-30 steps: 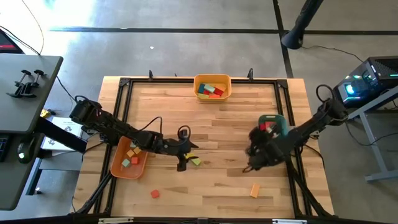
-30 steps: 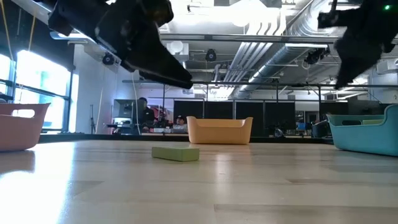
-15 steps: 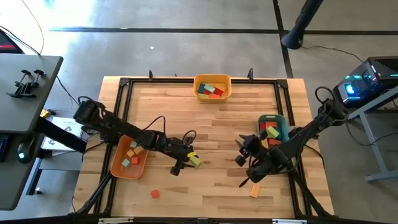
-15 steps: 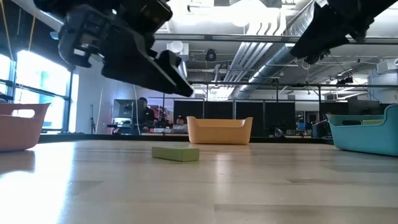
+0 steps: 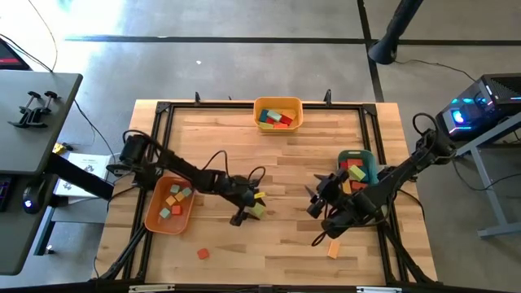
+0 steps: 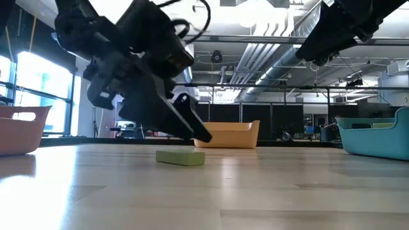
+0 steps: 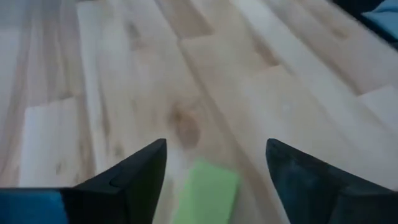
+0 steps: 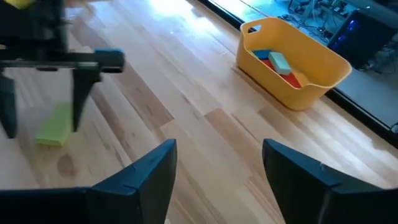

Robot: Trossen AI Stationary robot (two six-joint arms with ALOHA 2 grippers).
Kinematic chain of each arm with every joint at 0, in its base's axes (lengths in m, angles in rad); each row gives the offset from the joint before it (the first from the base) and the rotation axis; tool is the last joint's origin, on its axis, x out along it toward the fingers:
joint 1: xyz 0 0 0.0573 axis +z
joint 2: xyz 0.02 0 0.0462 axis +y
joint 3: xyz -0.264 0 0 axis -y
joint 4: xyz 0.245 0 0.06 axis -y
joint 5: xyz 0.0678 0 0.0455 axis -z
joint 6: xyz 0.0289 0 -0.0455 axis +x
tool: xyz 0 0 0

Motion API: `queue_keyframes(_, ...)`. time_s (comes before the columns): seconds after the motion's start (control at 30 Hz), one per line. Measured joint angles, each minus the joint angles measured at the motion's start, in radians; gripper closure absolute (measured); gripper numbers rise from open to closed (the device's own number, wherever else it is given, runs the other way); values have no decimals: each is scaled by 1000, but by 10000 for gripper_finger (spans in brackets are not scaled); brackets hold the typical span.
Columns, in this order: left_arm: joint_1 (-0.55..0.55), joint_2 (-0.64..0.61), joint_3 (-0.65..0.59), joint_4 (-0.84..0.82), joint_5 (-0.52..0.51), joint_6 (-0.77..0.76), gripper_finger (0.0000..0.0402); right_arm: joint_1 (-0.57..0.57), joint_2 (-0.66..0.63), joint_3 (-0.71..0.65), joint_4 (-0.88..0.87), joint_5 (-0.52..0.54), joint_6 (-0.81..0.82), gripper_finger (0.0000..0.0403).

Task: Sort blocks by size
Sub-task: Put the green thin rectangular block into the yellow bin

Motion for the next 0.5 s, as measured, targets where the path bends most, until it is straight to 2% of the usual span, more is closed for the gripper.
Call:
queue_keyframes(0.1, 13, 1, 0, -35, 8, 0, 114, 0, 1, -2, 40, -12, -41, 169)
queue_keyframes(0.2, 18, 1, 0, -69, 7, -7, 97, -5, 1, -50, 189, -18, -135, 169)
queue_keyframes(0.37, 18, 1, 1, -148, -58, 34, 96, -49, 3, -214, 626, -140, -346, 169)
queue_keyframes(0.5, 19, -1, 3, -192, -72, 70, 103, -85, 3, -335, 994, -229, -528, 169)
